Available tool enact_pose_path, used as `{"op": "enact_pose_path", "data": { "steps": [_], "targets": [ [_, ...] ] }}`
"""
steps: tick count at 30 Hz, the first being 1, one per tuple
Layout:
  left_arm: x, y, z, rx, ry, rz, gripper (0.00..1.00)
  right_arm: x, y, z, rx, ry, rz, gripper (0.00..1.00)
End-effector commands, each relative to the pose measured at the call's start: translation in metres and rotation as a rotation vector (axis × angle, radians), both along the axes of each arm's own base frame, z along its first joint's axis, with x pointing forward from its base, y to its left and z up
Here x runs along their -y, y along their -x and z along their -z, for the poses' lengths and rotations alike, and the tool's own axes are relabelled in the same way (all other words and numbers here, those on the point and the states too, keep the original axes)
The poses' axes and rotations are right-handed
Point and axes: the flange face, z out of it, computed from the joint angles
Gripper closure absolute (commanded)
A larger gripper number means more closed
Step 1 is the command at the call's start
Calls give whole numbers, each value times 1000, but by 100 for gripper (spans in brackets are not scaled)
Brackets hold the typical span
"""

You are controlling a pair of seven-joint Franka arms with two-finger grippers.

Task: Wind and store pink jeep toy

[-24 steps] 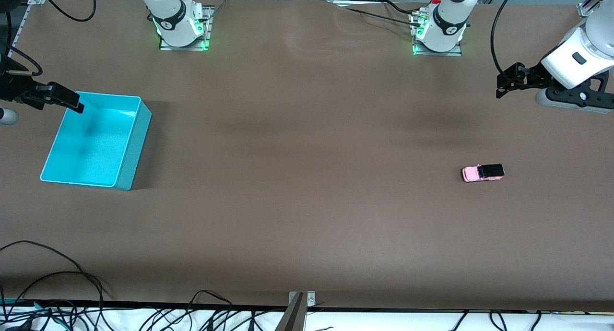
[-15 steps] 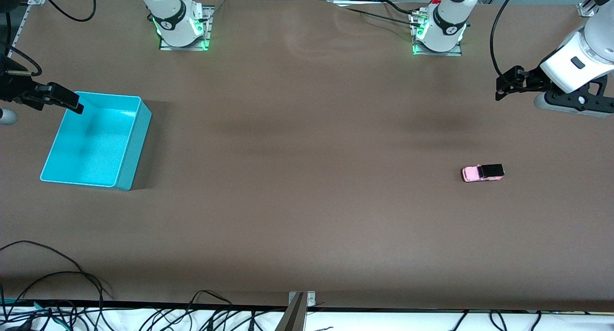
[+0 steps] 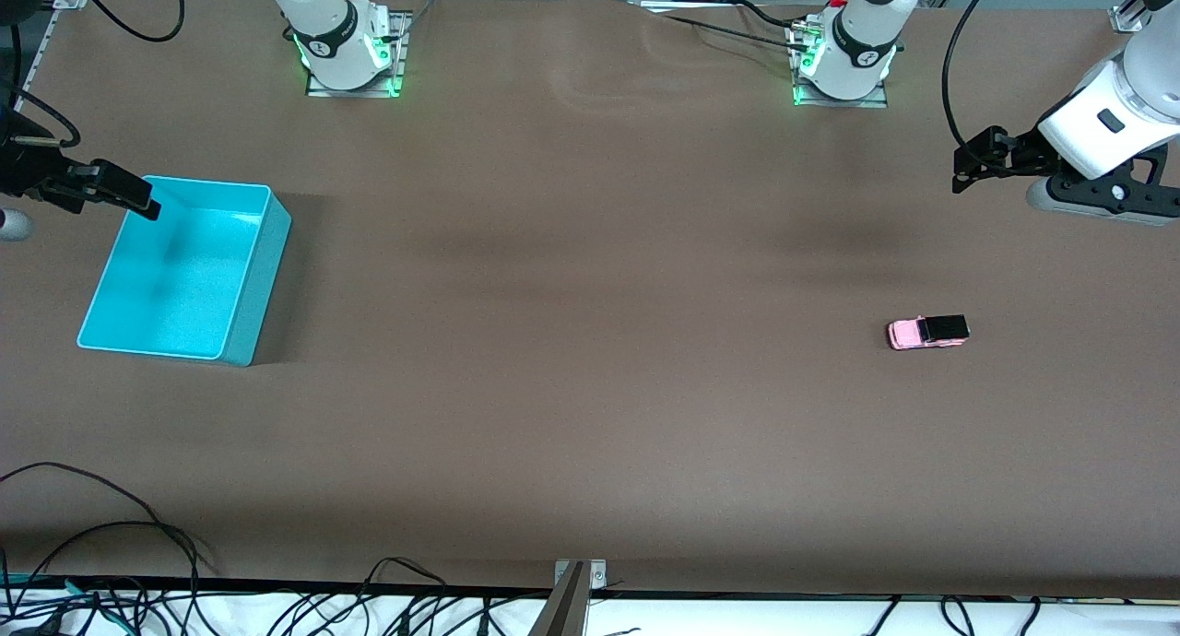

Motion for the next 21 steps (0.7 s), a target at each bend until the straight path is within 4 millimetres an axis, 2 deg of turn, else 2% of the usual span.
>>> {"op": "enact_pose_path", "data": {
  "steps": [1,21],
  "targets": [
    [-3,-3,-6,-4,-16,-13,0,0,-6,-4,12,-17,8,0],
    [-2,-1,-9,0,-13,-3,0,-2,-7,-9,28,-18,6,0]
  ]
}}
